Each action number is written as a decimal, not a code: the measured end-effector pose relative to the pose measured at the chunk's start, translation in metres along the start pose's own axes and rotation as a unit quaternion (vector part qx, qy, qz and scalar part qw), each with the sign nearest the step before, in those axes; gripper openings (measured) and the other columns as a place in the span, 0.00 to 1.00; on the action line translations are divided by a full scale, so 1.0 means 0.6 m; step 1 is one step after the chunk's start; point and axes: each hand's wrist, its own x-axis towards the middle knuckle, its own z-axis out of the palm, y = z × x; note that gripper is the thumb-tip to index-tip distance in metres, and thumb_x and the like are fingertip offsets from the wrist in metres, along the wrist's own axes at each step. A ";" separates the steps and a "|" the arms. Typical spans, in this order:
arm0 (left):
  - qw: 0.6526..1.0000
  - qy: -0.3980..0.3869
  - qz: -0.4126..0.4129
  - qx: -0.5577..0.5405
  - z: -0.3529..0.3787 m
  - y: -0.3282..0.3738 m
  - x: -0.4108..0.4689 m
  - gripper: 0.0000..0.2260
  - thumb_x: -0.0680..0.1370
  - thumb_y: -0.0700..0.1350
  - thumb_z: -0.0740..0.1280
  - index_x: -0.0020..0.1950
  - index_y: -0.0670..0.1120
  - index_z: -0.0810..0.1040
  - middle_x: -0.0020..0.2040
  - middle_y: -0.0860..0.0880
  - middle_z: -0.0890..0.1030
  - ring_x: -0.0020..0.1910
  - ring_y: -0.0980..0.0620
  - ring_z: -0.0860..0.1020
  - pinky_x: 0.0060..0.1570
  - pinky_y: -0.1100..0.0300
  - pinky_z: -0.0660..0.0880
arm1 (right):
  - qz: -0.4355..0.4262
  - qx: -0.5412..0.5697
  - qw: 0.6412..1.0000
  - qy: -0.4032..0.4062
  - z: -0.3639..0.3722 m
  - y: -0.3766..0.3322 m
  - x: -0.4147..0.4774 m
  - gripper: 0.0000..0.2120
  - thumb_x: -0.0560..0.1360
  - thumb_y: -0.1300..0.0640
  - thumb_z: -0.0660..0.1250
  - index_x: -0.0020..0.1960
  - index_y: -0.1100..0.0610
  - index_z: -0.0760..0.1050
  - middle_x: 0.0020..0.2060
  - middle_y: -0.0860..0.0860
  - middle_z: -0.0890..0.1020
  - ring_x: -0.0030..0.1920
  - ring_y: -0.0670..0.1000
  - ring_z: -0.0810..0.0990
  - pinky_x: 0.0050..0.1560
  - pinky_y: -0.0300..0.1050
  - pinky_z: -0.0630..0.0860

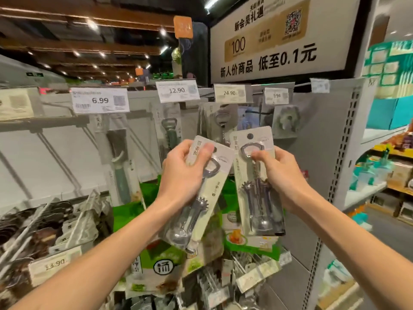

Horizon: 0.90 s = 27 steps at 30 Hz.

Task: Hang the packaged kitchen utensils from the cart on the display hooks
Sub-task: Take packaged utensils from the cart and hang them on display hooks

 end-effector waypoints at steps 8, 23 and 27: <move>0.991 0.038 0.058 0.110 0.031 -0.010 0.091 0.16 0.78 0.64 0.61 0.47 0.54 0.81 0.41 0.62 0.82 0.41 0.65 0.79 0.43 0.65 0.73 | -0.070 0.001 0.994 -0.079 -0.002 0.012 0.116 0.03 0.78 0.54 0.69 0.52 0.51 0.79 0.48 0.48 0.86 0.48 0.47 0.85 0.51 0.48 0.81; 0.940 0.082 0.107 0.314 0.097 0.028 0.134 0.26 0.78 0.63 0.65 0.74 0.57 0.67 0.36 0.50 0.85 0.34 0.52 0.82 0.42 0.55 0.79 | -0.106 0.054 0.977 -0.177 -0.002 0.029 0.220 0.06 0.79 0.55 0.67 0.53 0.55 0.79 0.45 0.52 0.87 0.47 0.52 0.86 0.53 0.57 0.81; 0.933 0.082 0.103 0.336 0.104 0.033 0.144 0.30 0.77 0.64 0.64 0.77 0.60 0.59 0.33 0.49 0.83 0.30 0.55 0.80 0.40 0.52 0.78 | -0.115 0.078 0.969 -0.206 -0.005 0.031 0.235 0.06 0.79 0.56 0.67 0.53 0.56 0.80 0.45 0.54 0.86 0.47 0.54 0.86 0.51 0.57 0.81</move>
